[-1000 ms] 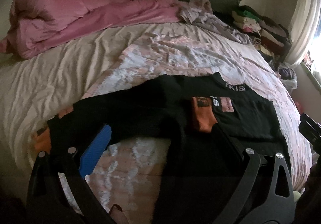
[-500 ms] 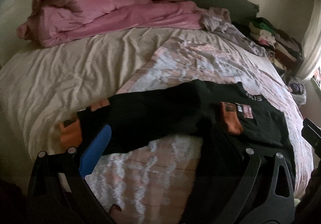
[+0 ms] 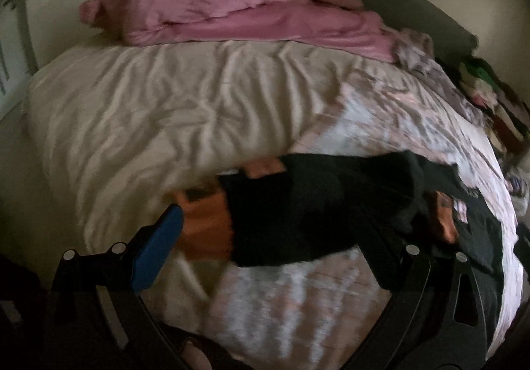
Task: Fold small clothes
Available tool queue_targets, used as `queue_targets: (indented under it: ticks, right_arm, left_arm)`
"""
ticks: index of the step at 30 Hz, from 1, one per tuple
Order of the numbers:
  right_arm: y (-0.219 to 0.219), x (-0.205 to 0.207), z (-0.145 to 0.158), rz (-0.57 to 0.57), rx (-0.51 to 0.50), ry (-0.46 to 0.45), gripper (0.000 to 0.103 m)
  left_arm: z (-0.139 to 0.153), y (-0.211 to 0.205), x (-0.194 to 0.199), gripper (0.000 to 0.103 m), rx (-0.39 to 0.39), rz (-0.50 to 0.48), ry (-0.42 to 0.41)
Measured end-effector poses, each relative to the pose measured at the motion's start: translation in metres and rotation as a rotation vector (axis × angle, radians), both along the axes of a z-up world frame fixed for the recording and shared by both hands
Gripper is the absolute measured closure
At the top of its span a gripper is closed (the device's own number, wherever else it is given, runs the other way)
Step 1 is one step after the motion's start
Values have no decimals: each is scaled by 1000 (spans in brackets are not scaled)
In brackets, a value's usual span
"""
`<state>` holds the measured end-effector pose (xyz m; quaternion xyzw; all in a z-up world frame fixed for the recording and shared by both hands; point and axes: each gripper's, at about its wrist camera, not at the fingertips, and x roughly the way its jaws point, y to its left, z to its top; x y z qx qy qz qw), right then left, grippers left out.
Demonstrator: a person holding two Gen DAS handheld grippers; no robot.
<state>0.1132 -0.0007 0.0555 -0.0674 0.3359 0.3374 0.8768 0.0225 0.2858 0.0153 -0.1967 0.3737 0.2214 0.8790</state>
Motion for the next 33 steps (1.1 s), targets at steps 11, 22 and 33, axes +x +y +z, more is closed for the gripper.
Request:
queue_targets:
  ticks: [11, 22, 33]
  right_arm:
    - [35, -6, -17, 67, -40, 11, 17]
    - [44, -3, -44, 82, -65, 59, 17]
    - [29, 7, -59, 41, -54, 100, 17]
  left_arm:
    - [-29, 54, -18, 38, -168, 61, 13]
    - [-60, 63, -8, 64, -325, 51, 20]
    - [-75, 62, 6, 63, -275, 98, 42]
